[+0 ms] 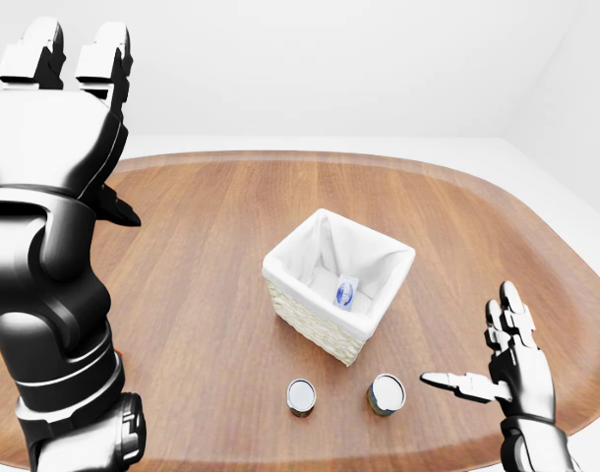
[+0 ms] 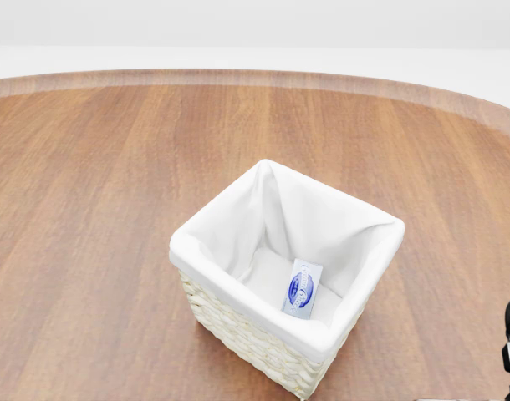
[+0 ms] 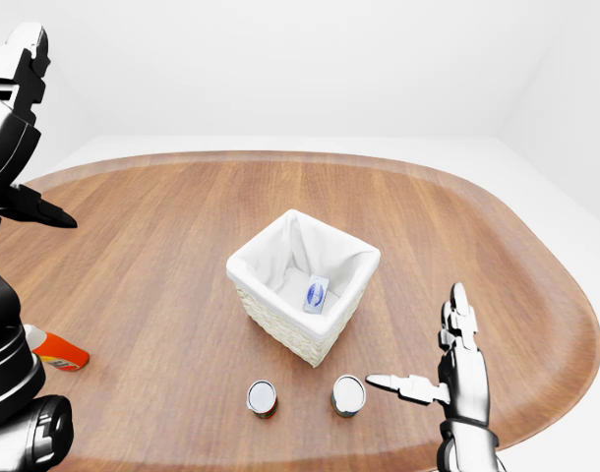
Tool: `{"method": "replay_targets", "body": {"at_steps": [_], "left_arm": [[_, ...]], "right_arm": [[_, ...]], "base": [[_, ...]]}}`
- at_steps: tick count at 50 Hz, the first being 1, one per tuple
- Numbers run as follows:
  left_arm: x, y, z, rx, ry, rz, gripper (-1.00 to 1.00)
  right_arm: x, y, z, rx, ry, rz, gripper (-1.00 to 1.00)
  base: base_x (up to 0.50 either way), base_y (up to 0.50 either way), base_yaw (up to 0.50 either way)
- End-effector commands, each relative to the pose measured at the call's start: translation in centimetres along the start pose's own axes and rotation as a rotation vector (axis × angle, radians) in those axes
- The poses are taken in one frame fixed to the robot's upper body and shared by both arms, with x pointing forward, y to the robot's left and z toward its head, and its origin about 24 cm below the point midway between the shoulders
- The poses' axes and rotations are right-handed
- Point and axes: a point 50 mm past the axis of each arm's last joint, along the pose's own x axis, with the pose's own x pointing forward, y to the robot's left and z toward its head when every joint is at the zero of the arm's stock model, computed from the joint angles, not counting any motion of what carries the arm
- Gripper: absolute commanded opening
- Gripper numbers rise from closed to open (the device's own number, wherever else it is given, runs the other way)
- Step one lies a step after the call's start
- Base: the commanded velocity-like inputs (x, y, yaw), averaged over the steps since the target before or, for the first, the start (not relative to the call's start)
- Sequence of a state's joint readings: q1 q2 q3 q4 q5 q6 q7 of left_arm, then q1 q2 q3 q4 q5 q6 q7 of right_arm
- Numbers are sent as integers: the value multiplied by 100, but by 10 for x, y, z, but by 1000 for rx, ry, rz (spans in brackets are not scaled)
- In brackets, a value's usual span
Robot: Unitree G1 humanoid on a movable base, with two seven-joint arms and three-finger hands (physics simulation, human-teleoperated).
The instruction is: Pick up the alphabet soup and the cream cheese box, and put them in the basket.
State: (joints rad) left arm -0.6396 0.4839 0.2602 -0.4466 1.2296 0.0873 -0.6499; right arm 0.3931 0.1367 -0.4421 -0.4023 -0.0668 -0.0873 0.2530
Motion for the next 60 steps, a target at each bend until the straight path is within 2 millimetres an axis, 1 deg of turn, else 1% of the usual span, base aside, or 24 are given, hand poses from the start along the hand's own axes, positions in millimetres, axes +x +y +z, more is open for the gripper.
{"method": "replay_targets", "body": {"at_steps": [1, 12, 18, 24, 45, 51, 60], "left_arm": [[0, -1, 0, -1, 3, -4, 100], [-1, -1, 0, -3, 1, -1, 100], [0, 0, 0, -4, -1, 2, 100], [0, 1, 1, -3, -3, 5, 100], [-1, 3, 1, -2, -5, 13, 100], [-1, 3, 1, -2, -7, 15, 100], [-1, 3, 1, -4, -6, 20, 100]], "right_arm": [[-2, 7, -11, -29, 58, 46, 100], [-3, 11, -18, -30, 89, 67, 100], [-3, 17, -30, -68, 145, 95, 100], [-3, 21, -38, -99, 180, 109, 100], [-10, 27, -48, -129, 231, 159, 100], [-9, 29, -54, -153, 253, 160, 100], [-8, 34, -56, -174, 257, 166, 100]], "base": [[0, 0, 0], [0, 0, 0], [0, 0, 0], [0, 0, 0], [0, 0, 0], [0, 0, 0], [0, 0, 0]]}}
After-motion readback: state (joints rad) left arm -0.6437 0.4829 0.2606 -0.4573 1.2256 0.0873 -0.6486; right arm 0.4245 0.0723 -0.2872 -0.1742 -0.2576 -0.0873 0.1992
